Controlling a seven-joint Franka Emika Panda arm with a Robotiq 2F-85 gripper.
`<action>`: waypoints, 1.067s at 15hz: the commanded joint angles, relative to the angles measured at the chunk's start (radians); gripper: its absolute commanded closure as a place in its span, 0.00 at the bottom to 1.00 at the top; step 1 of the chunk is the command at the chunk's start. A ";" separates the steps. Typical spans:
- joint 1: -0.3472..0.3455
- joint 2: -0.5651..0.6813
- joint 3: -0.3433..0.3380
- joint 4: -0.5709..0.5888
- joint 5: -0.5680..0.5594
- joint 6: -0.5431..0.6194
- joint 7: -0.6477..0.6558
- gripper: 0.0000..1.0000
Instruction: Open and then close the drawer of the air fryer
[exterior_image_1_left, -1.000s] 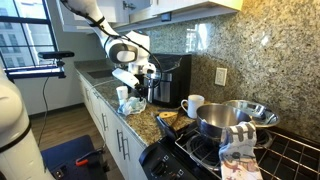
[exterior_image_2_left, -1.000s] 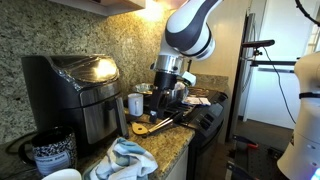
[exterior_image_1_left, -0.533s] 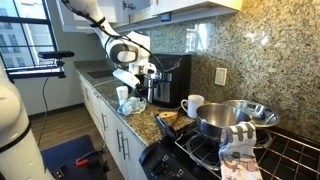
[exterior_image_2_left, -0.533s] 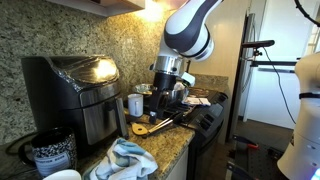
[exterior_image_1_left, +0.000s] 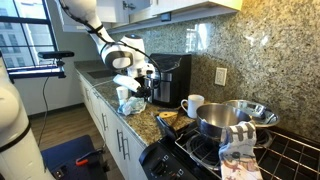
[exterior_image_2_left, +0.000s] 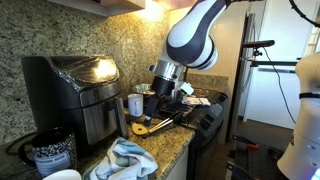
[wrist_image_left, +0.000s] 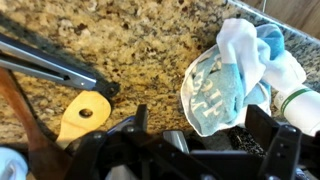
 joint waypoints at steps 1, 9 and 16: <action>0.033 0.056 0.060 -0.003 0.245 0.202 -0.222 0.00; -0.028 0.182 0.304 0.193 0.769 0.448 -0.746 0.00; -0.136 0.221 0.362 0.348 0.949 0.469 -0.946 0.00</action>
